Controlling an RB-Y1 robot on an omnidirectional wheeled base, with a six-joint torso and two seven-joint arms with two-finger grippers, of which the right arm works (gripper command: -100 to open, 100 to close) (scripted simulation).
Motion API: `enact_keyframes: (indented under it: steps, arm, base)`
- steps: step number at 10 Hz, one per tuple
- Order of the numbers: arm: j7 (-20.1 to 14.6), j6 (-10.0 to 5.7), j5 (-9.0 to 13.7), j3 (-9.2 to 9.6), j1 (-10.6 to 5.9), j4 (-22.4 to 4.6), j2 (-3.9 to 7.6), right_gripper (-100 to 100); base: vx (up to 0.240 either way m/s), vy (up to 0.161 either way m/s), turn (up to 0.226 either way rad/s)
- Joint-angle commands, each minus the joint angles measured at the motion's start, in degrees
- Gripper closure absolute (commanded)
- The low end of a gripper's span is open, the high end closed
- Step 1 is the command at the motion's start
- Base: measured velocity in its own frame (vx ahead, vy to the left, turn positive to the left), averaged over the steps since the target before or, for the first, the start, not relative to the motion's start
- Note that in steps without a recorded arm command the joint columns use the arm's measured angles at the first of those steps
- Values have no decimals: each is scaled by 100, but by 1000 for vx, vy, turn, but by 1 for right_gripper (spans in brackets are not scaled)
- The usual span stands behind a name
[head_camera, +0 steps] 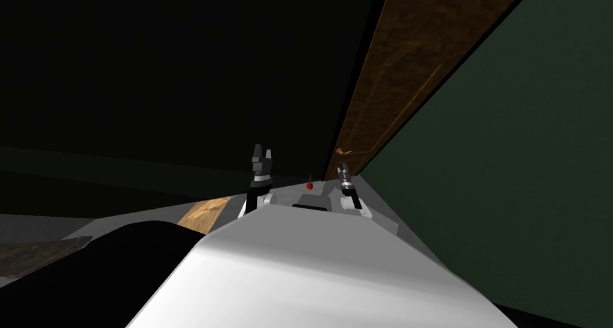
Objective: Pull the door open
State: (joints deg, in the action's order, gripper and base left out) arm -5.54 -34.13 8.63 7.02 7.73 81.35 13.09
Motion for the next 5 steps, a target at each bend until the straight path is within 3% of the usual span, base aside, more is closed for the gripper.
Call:
enact_keyframes:
  steps: [1, 5]
  arm:
    - [-33, -41, 37, 14, -115, -271, 53, -100]
    - [-81, -110, 98, 48, -296, -732, 142, -100]
  base:
    - [54, -132, 112]
    - [40, -89, 76]
